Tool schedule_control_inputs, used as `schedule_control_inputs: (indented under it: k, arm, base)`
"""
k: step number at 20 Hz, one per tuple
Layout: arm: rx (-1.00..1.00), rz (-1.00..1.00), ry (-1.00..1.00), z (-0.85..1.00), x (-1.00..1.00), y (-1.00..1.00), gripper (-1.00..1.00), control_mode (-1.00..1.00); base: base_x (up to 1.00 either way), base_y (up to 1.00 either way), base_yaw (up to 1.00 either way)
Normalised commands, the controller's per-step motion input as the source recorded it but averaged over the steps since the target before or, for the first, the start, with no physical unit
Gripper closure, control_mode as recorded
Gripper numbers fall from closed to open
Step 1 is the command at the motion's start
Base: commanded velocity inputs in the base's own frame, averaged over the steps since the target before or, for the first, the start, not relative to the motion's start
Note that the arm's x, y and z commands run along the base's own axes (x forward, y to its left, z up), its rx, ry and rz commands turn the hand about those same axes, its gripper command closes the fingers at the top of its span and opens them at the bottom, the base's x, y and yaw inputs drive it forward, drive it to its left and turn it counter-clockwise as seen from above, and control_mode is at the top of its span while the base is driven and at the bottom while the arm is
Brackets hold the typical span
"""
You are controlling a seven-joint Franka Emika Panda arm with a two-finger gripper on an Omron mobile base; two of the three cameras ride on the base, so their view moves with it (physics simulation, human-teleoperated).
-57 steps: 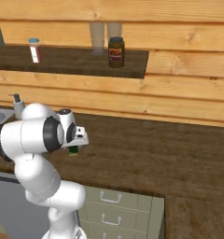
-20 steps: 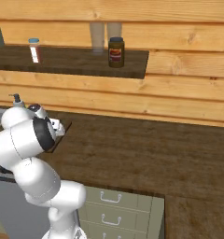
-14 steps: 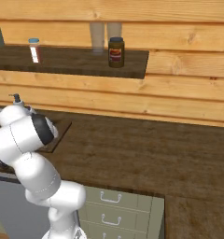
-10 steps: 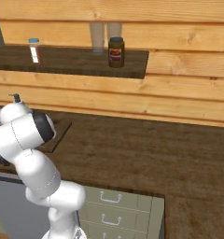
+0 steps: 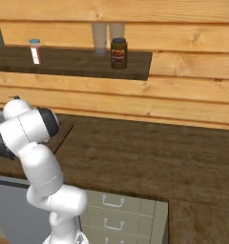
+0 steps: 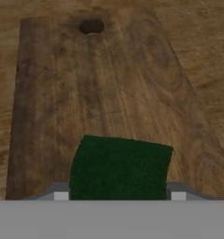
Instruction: Pick up the sponge from the counter and clean the cutting board by briefly scrubbing or pressing down on the cutting board. Once finished, release the sponge.
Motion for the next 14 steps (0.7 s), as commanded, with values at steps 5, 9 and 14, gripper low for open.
schedule_control_inputs:
  k: [5, 9, 14]
  arm:
    - [0.0, -0.13, 0.0, 0.0, 0.15, 0.38, 1.0, -1.0]
    - [0.04, -0.07, 0.0, -0.01, 0.13, 0.17, 1.0, -1.0]
    - [0.05, -0.03, -0.02, -0.29, 0.01, 0.12, 1.0, -1.0]
  base:
    - [0.0, 0.0, 0.0]
    - [0.0, 0.0, 0.0]
    - [0.0, 0.0, 0.0]
